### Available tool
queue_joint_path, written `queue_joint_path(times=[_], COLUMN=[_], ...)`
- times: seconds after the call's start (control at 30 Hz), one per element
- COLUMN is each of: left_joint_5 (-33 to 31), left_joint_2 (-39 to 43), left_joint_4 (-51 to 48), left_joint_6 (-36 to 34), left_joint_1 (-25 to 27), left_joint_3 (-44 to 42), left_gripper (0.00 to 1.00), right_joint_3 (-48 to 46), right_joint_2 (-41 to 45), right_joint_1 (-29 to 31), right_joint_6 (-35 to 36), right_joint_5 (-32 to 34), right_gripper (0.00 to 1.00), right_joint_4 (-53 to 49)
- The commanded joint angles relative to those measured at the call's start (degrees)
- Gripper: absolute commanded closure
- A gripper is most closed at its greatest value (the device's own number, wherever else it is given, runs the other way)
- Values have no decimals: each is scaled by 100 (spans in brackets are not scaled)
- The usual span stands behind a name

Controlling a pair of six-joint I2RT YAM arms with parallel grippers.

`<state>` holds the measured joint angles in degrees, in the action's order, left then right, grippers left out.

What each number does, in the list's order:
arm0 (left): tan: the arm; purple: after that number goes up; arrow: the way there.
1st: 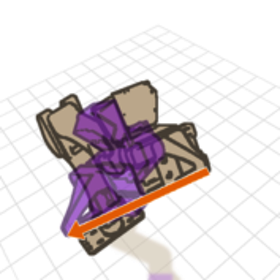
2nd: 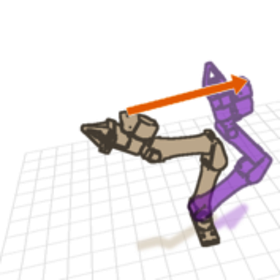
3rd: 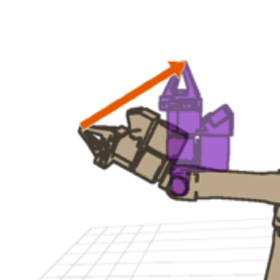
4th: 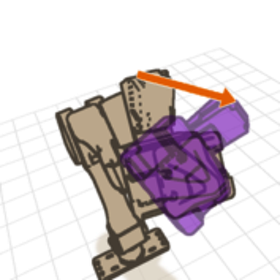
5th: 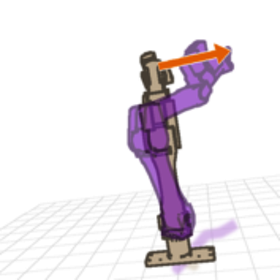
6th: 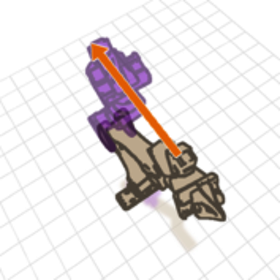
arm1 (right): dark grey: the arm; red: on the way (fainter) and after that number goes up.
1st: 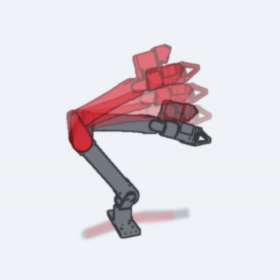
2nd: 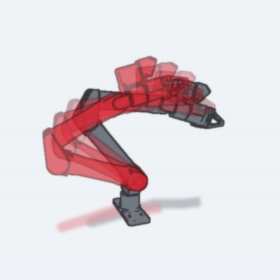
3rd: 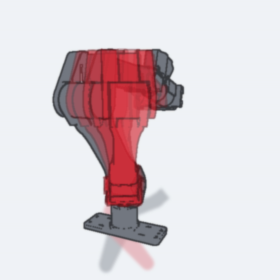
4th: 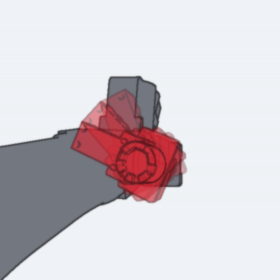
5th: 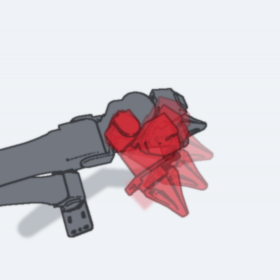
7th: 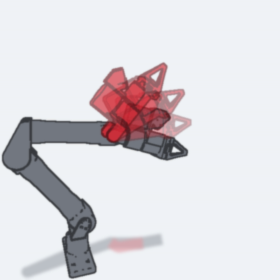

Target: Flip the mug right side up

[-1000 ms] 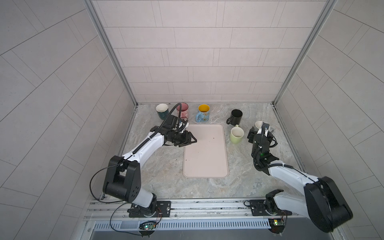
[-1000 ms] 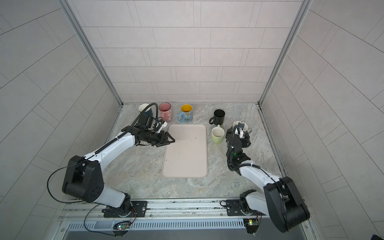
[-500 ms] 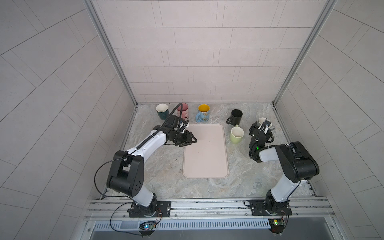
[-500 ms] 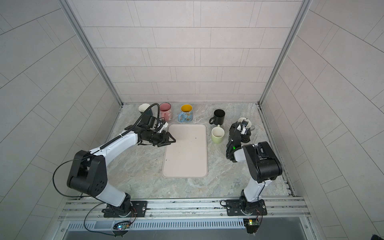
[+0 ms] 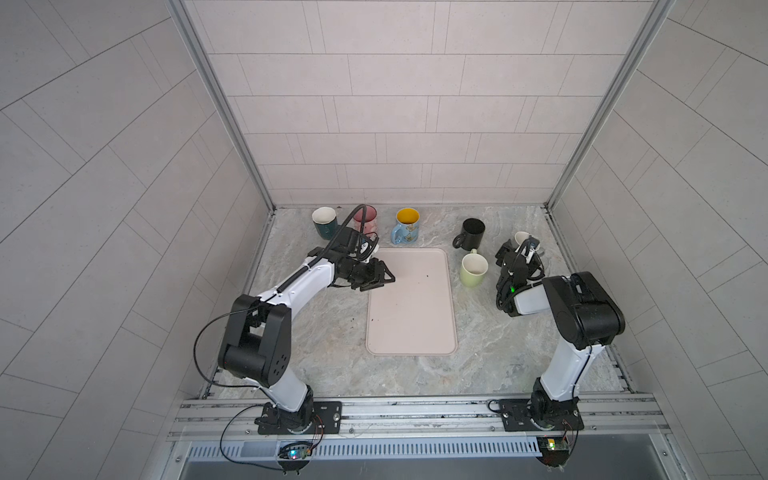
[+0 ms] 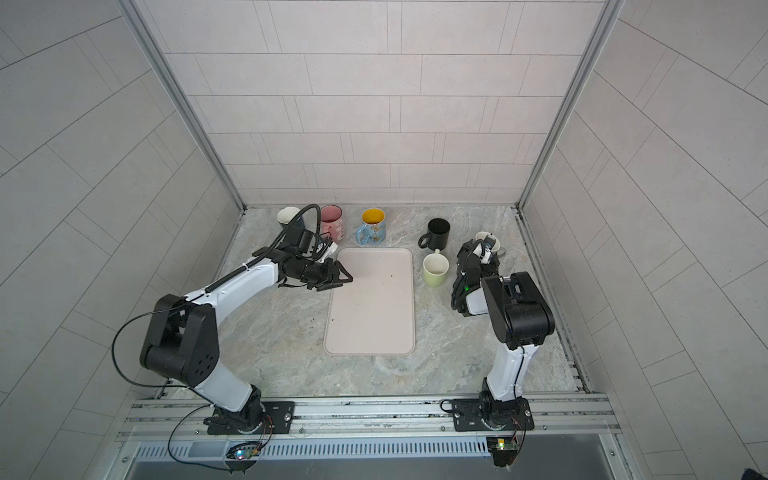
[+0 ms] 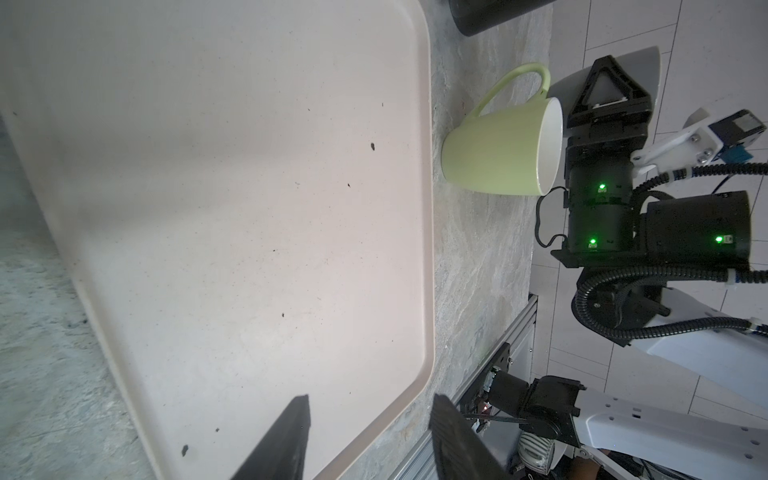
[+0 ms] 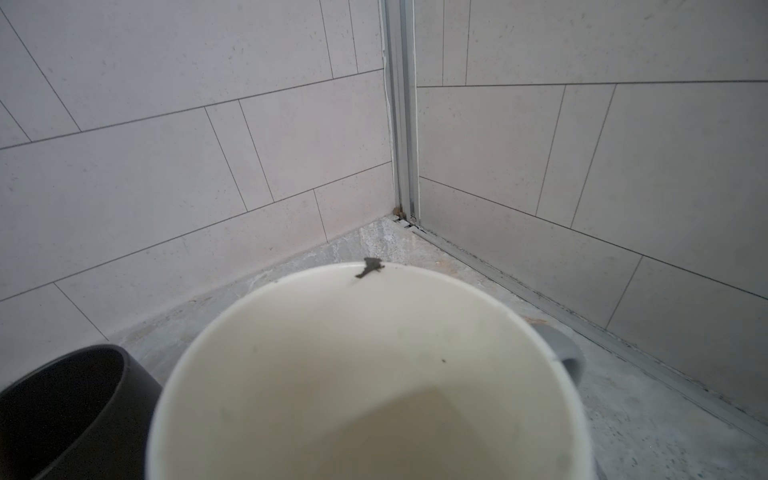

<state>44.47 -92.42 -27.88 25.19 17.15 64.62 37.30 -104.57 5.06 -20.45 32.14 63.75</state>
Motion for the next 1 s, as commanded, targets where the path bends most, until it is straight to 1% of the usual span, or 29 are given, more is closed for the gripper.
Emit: queue_joint_path(times=[0.0, 0.1, 0.23, 0.37, 0.57, 0.8, 0.97], left_joint_5=[-35, -44, -75, -65, -96, -131, -138], left_joint_2=[-19, -6, -11, -54, -92, -173, -257], left_joint_4=[0, -6, 26, 53, 97, 186, 222], left_joint_6=[30, 30, 25, 47, 75, 146, 159], left_joint_1=[-23, -27, -27, -27, -27, -27, -25], left_joint_3=[152, 156, 162, 195, 205, 219, 278], left_gripper=[47, 47, 47, 47, 47, 47, 47], right_joint_3=[286, 484, 516, 748, 1226, 1788, 2106], right_joint_2=[76, 96, -37, -198, -568, -951, -1198], right_joint_1=[-101, -145, -154, -164, -163, -163, -190], right_joint_6=[-240, -337, -302, -243, -153, -144, -144], right_joint_5=[-133, -184, -243, -299, -220, 110, 101], right_gripper=[100, 100, 100, 100, 100, 100, 100], right_joint_4=[-175, -640, -394, -455, -651, -887, -1038])
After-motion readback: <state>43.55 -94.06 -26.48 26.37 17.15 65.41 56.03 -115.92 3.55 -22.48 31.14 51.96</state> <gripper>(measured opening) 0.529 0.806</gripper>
